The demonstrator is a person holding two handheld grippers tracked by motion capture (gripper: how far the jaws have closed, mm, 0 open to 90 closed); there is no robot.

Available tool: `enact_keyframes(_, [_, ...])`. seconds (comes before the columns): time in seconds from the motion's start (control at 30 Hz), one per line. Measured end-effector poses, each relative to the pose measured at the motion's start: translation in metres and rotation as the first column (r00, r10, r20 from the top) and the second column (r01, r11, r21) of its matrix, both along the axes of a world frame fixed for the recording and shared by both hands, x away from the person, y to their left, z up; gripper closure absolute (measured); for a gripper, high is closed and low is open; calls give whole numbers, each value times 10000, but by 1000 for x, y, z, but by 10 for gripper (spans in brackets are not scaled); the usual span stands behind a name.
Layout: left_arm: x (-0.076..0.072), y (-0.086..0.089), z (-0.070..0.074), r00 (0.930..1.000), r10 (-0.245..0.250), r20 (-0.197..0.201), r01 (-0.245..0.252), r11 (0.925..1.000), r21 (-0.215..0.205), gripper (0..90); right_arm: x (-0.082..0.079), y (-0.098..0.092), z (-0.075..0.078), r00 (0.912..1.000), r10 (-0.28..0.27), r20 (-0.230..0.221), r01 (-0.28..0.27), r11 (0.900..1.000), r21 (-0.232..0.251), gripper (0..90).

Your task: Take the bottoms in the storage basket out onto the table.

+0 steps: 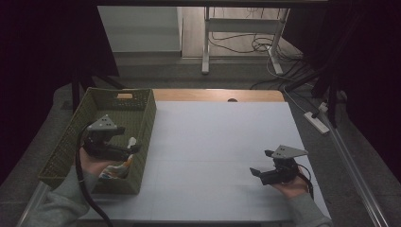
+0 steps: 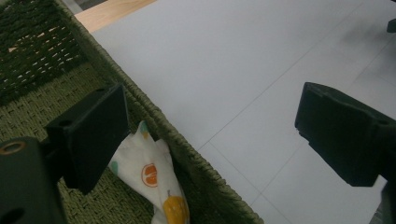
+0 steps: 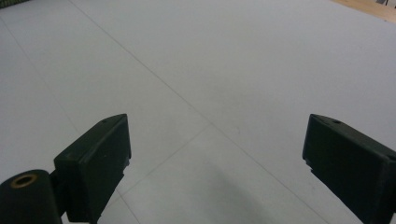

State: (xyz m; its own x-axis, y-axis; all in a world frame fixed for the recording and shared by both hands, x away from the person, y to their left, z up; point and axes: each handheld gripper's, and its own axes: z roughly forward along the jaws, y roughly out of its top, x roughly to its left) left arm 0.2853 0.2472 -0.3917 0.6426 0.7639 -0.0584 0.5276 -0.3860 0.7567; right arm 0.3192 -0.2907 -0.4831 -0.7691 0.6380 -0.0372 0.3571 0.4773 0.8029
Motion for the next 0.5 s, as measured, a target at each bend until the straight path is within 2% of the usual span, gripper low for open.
enact_keyframes(0.2, [7, 5, -2, 9999, -17, -147, 17, 10000, -8, 102, 0, 1, -1, 10000, 1, -37, -2, 10000, -73, 81])
enact_keyframes(0.47, [20, 15, -6, 9981, 6, -620, 0, 10000, 99, 105, 0, 2, -2, 10000, 10, -77, -11, 9999, -163, 81])
enact_keyframes(0.5, [23, 19, -9, 9967, 59, -814, -49, 9999, 125, 105, 1, 2, -3, 9999, -10, -117, 8, 9998, -181, 81])
